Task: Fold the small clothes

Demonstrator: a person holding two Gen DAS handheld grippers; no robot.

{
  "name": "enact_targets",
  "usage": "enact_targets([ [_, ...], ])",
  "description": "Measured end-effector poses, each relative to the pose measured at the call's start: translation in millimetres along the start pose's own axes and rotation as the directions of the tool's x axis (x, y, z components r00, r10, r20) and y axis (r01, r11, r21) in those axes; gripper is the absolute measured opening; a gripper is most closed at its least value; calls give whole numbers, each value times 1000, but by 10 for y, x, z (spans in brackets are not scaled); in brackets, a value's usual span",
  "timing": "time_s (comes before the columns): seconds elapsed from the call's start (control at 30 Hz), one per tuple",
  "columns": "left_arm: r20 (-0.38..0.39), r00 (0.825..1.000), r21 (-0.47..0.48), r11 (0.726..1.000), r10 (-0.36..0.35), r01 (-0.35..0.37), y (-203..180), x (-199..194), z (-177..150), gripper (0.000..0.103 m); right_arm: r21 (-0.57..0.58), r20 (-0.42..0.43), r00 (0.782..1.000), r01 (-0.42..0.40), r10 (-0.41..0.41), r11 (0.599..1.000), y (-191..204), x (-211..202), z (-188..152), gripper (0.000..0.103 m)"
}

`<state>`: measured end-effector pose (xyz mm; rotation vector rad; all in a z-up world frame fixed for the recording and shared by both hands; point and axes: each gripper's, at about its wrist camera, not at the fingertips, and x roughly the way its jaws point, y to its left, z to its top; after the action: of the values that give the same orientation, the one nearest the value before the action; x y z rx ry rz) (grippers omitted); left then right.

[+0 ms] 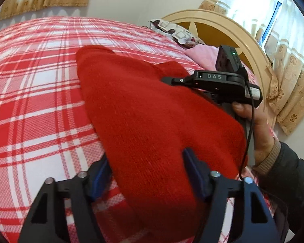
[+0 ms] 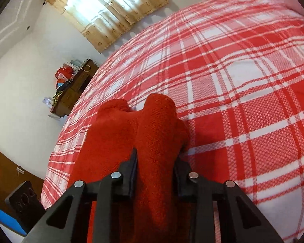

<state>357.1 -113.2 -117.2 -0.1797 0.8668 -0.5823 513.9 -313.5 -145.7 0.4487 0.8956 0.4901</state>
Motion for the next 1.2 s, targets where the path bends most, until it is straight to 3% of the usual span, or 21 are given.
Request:
enact_targets([
  [0.13,10,1000,-17,1000,-5,5,12,-100,-14,48,0,19,1000,-21,21,1000,117,-96,-69,28],
  [0.23,9,1000,1,1000,13,-13,-28,-185,-36,45,-3,25,998,-55,55,999,256,-163,-140,28],
  [0.7,31,997,32,997,69,-70,-27,-952,-372,44,-88,-35,981,-191,189,978,1146,42,-489,28],
  [1.2,71,975,-40,977,211,-209,321,-1602,-693,44,-153,-122,956,-285,268,946,2004,565,-777,28],
])
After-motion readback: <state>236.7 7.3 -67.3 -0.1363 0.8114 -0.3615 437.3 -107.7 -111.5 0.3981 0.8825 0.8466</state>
